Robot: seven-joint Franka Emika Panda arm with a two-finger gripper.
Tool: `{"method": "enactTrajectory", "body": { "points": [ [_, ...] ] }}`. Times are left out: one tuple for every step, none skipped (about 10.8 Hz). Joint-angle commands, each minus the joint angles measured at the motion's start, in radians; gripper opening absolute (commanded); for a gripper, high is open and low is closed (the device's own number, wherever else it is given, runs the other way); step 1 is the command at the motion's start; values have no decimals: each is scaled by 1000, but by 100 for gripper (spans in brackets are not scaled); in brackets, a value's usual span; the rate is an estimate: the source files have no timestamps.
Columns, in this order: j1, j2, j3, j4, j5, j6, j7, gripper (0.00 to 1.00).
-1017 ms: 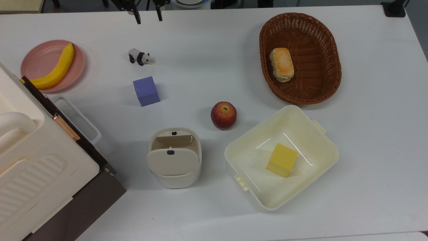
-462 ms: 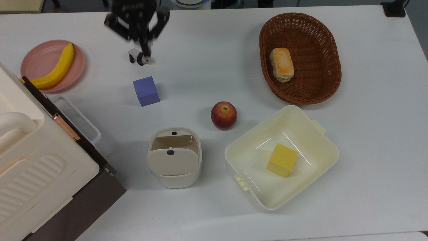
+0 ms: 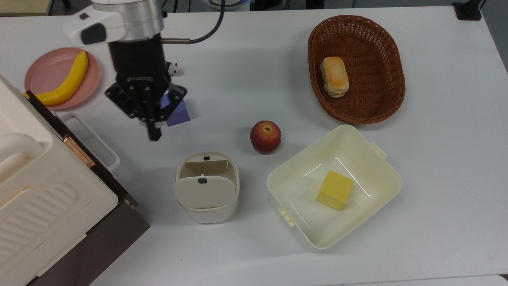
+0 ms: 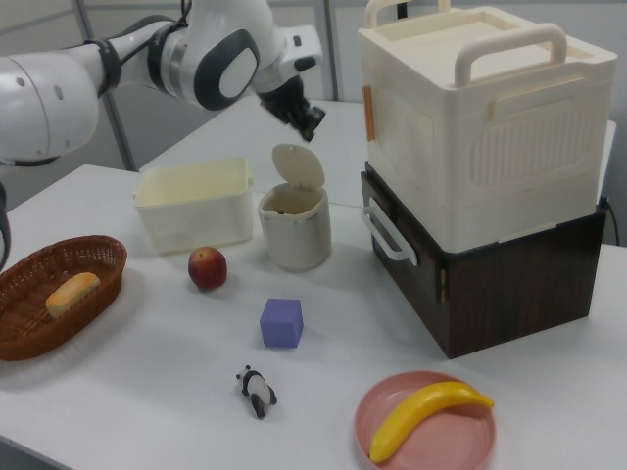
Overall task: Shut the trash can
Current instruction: 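Move the gripper over to the raised lid of the cream trash can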
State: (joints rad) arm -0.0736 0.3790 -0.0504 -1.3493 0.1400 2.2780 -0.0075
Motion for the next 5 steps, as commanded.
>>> {"method": "enactTrajectory", "body": {
  "points": [
    [-23, 32, 12, 42, 24, 107, 17, 0],
    [-20, 43, 23, 47, 23, 115, 18, 0],
    [-14, 60, 26, 47, 23, 126, 26, 0],
    [4, 78, 26, 47, 21, 156, 34, 0],
    [26, 95, 26, 47, 18, 175, 35, 0]
  ]
}}
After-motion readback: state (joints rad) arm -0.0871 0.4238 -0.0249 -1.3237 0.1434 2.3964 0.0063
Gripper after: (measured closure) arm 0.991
